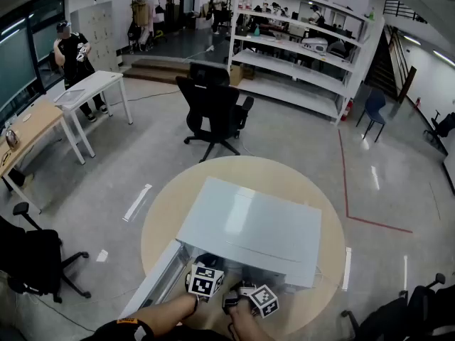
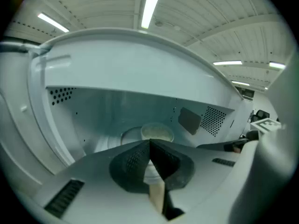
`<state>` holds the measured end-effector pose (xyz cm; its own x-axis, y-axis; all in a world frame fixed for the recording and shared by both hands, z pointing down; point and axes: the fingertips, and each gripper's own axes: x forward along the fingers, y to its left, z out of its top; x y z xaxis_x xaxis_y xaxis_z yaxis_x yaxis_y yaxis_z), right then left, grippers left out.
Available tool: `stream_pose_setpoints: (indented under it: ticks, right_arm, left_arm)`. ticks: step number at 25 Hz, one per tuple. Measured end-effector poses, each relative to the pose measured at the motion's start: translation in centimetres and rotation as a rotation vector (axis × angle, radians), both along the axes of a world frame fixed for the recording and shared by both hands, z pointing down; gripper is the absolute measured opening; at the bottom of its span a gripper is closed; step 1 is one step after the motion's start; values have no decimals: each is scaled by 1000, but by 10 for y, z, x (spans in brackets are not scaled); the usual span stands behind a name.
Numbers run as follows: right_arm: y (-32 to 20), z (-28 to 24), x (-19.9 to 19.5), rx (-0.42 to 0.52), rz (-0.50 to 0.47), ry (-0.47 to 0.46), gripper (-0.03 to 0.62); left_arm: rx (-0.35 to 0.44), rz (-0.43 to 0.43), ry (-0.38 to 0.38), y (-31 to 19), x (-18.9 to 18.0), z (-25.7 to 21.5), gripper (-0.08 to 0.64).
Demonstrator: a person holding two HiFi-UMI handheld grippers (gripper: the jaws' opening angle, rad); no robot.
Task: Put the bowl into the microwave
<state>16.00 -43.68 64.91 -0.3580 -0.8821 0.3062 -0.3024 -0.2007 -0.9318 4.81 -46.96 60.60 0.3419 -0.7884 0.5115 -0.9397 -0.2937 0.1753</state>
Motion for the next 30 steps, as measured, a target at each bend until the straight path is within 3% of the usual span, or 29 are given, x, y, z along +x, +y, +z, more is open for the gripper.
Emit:
stream_pose_setpoints:
  ticks: [8, 16, 24, 30]
  right_arm:
    - [52, -28, -25, 179, -363, 374, 64]
    - [98, -65, -22, 365, -535, 615, 46]
    - [140, -80, -13, 490, -627, 726, 25]
    - [162, -82, -7, 494, -650, 748, 25]
  left_arm:
    - [52, -24, 89, 58, 6, -26, 46]
    - [146, -13, 92, 121, 25, -57, 46]
    - [158, -77, 104, 171, 34, -62, 46]
    - [180, -106, 84, 199, 36, -73, 46]
